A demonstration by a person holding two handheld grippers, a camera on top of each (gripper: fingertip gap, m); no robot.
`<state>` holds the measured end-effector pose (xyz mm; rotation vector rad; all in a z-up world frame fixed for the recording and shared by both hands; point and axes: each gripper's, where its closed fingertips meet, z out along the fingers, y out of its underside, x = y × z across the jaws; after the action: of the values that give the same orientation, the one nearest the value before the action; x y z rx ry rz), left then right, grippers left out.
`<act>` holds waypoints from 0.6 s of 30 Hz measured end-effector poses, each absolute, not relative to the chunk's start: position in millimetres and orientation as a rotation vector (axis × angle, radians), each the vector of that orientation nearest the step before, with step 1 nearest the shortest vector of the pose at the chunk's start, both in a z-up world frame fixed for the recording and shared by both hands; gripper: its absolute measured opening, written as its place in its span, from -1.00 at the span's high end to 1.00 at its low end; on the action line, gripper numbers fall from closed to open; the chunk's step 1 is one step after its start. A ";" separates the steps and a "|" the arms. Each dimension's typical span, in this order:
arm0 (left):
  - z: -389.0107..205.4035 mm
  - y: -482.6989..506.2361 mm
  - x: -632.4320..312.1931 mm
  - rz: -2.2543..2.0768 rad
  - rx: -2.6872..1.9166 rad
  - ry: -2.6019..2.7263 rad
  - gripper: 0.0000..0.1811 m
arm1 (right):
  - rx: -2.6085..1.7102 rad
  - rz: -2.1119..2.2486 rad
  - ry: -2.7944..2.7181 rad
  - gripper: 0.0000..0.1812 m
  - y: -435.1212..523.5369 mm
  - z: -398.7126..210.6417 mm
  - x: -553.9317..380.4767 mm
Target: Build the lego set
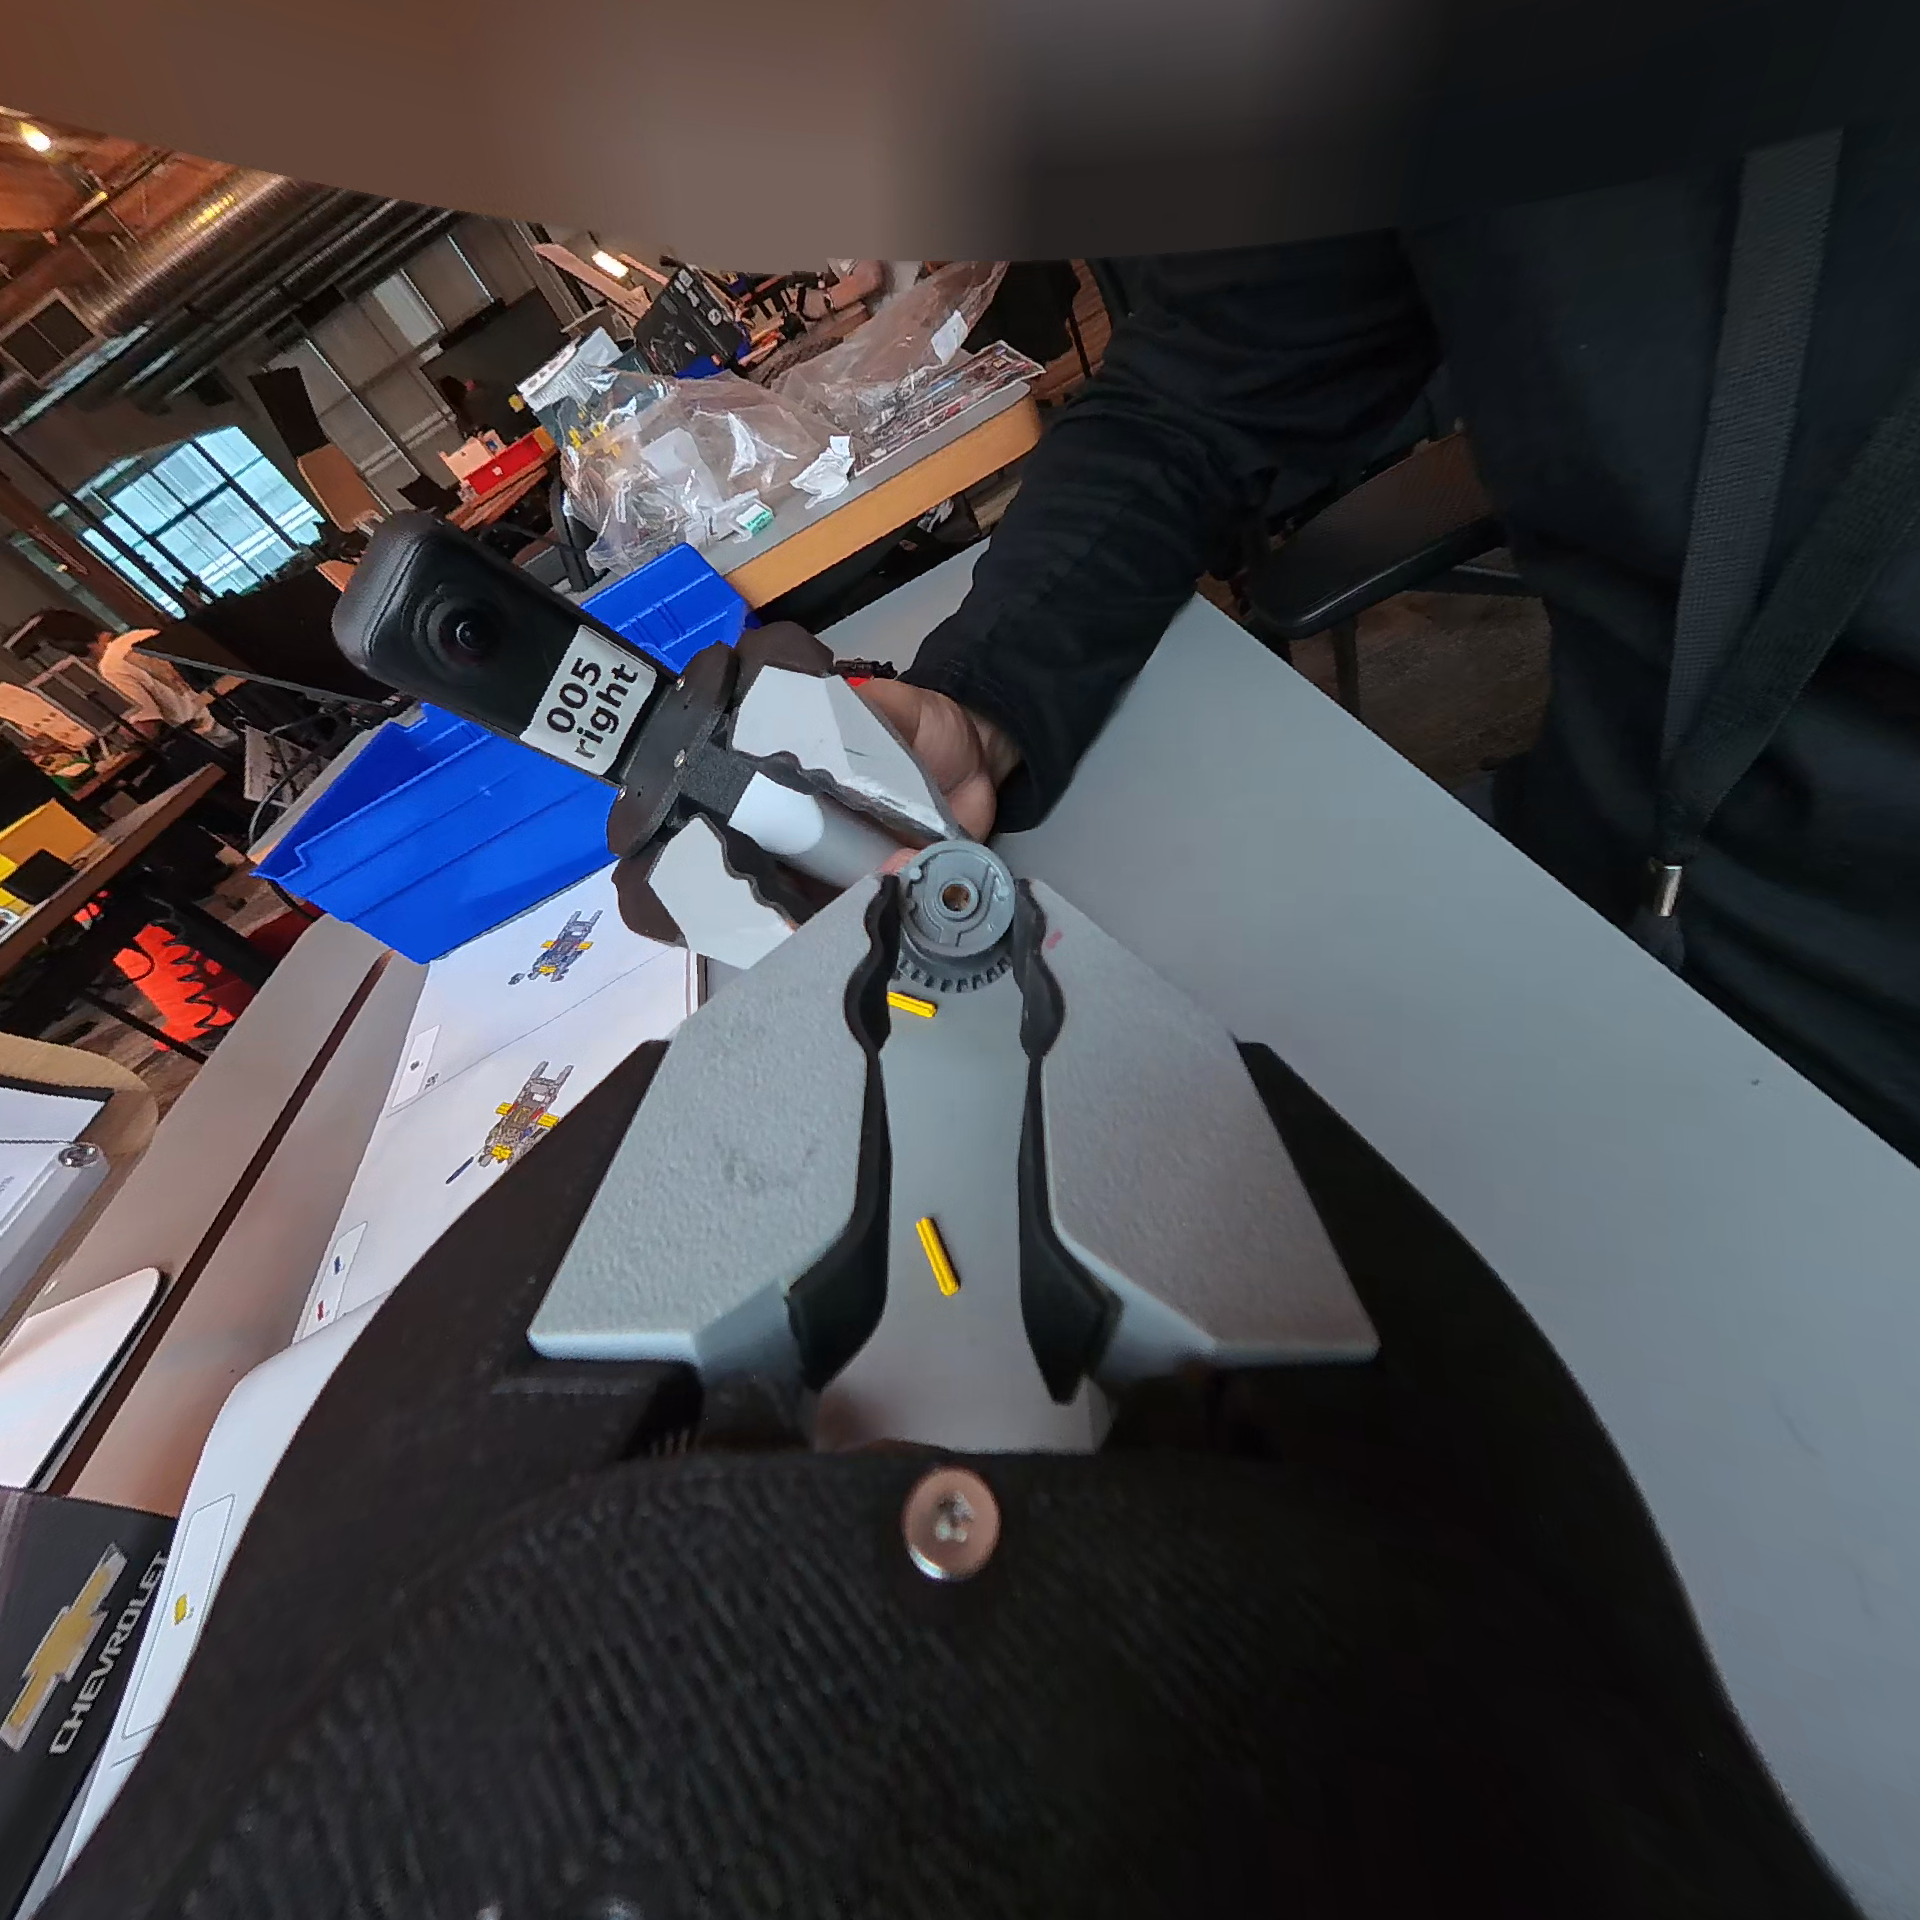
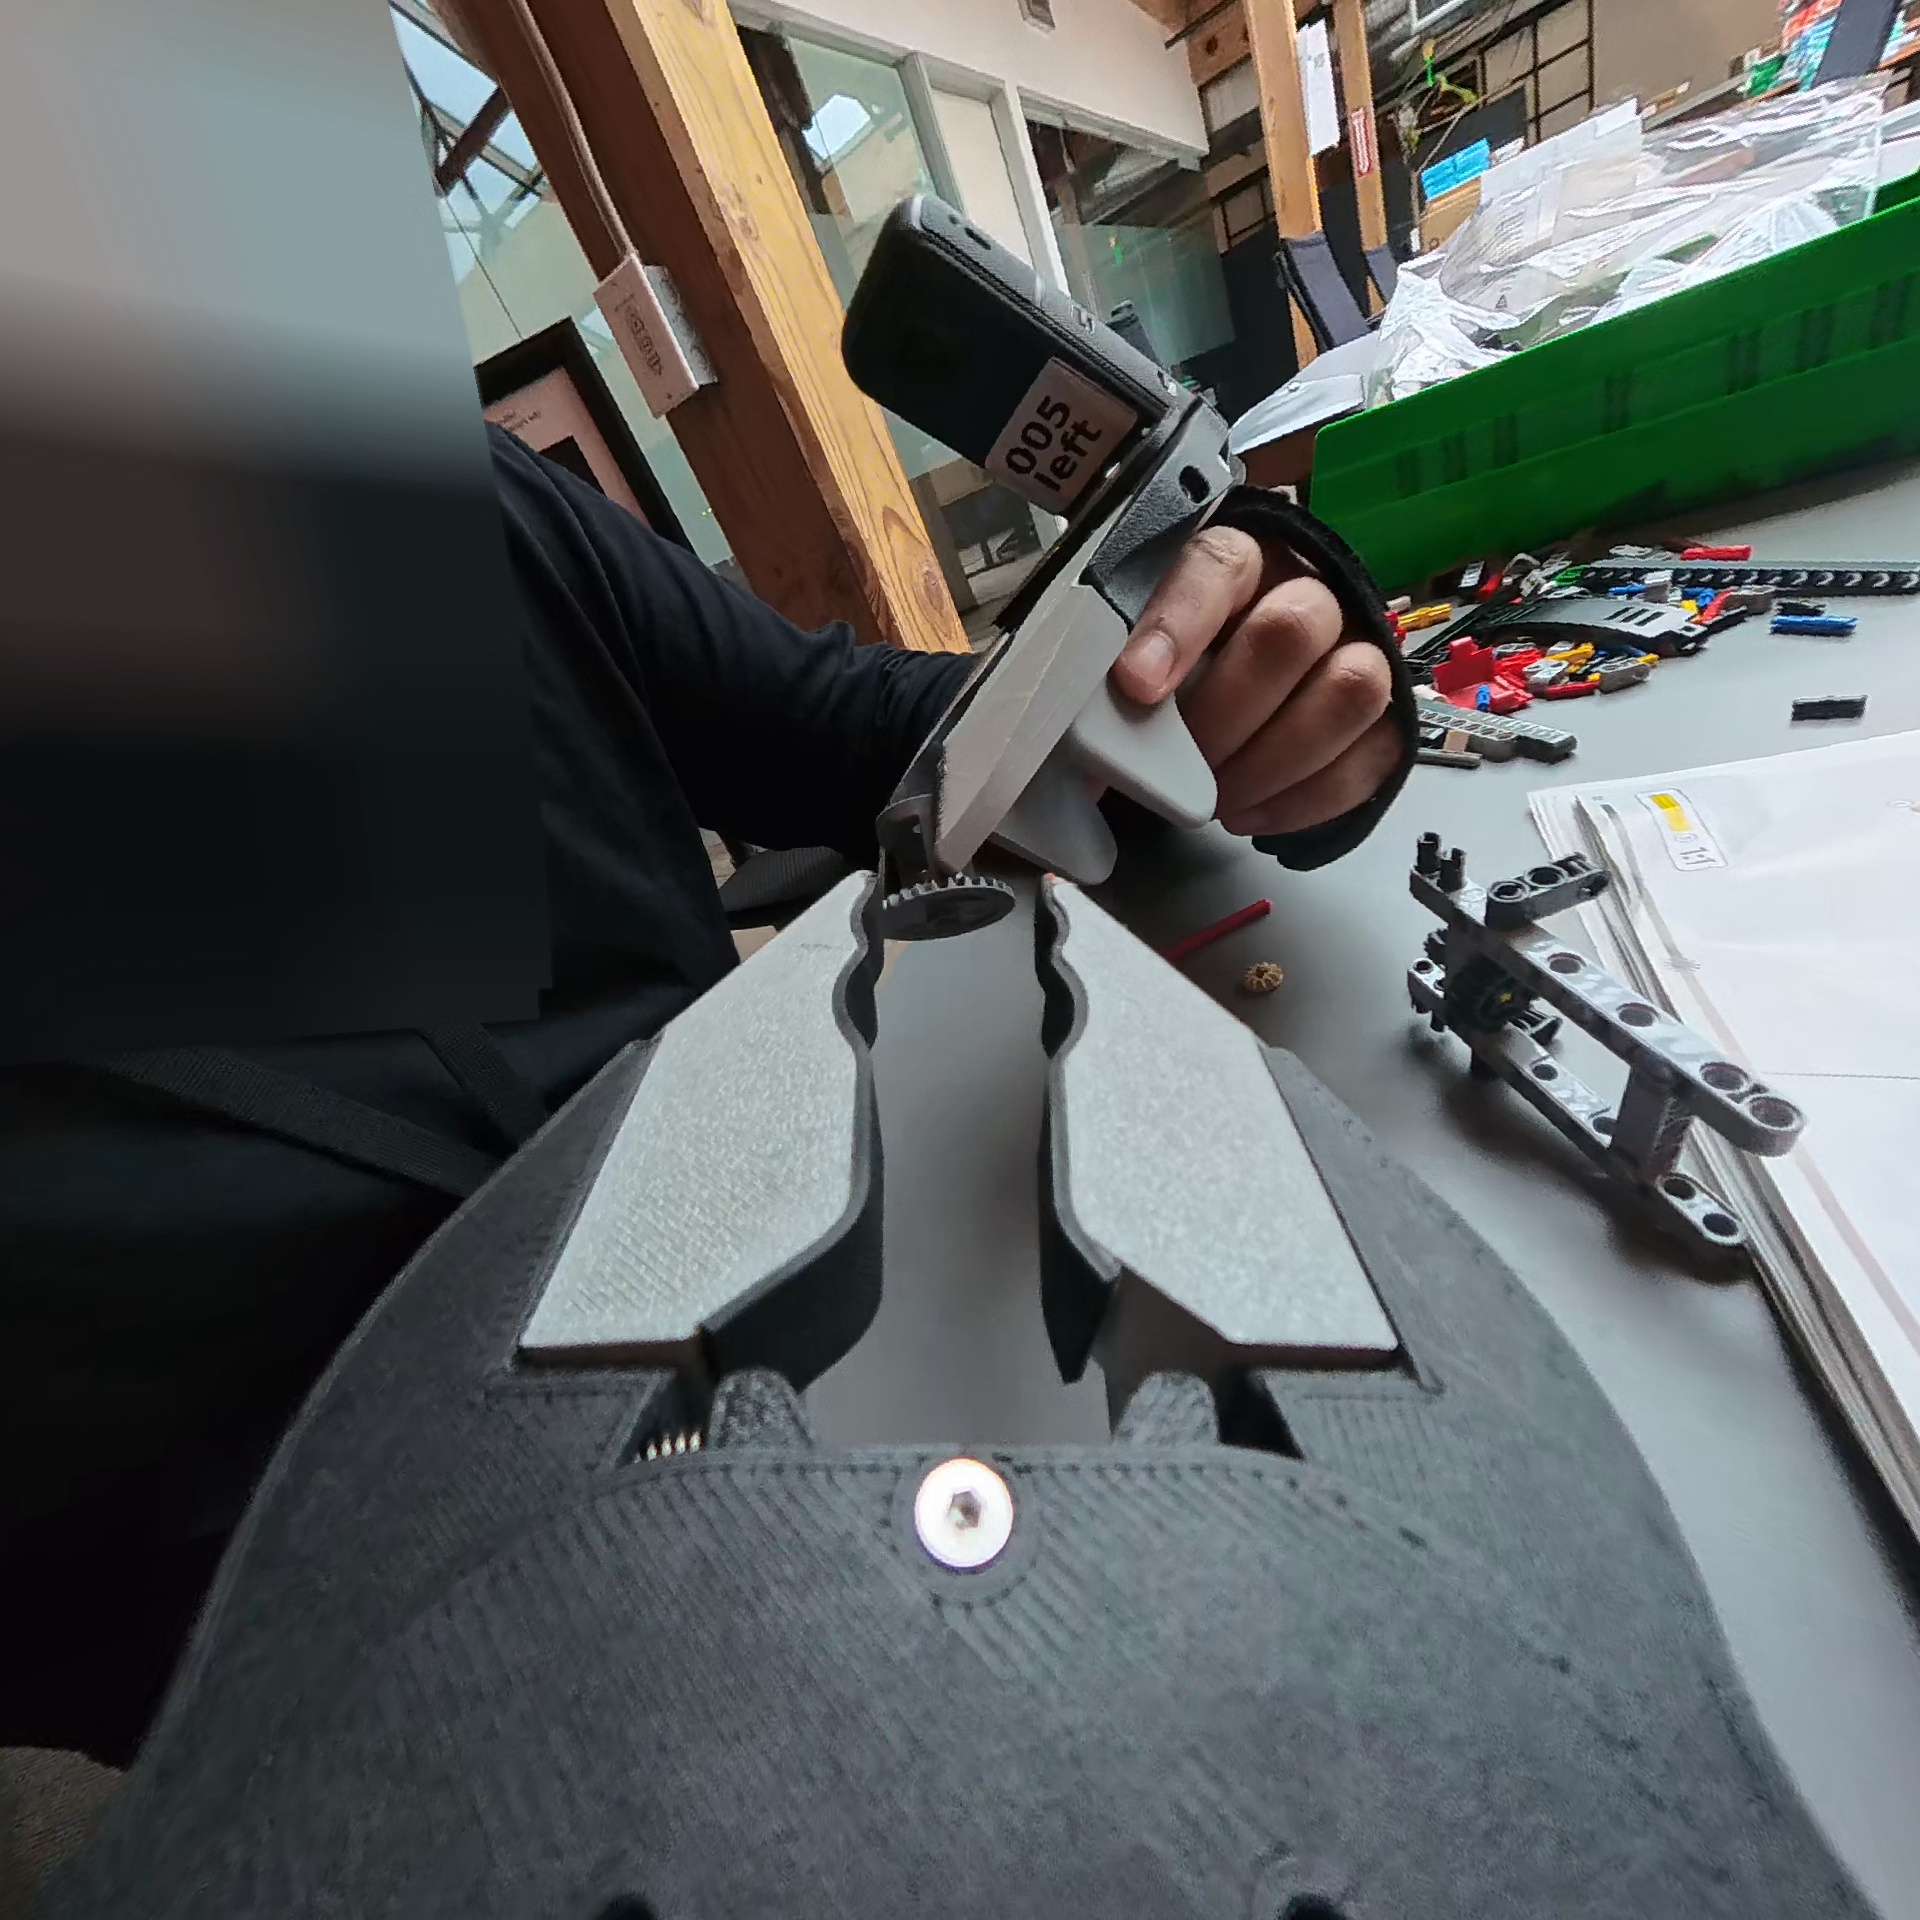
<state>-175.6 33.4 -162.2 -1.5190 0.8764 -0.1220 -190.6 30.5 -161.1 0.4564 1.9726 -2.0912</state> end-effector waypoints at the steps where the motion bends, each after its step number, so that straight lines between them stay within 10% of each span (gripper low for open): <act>1: -161.8 33.0 -175.7 -0.127 -1.517 0.874 0.80 | 0.452 -2.093 1.975 0.72 30.5 -161.0 -190.1; 18: -142.7 28.5 -175.3 -0.223 -1.415 0.816 0.80 | 0.424 -2.082 2.023 0.68 20.2 -162.5 -181.4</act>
<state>-175.3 28.5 -142.7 -1.4147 0.8157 -0.2230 -181.4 20.2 -162.5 0.4242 2.0231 -2.0816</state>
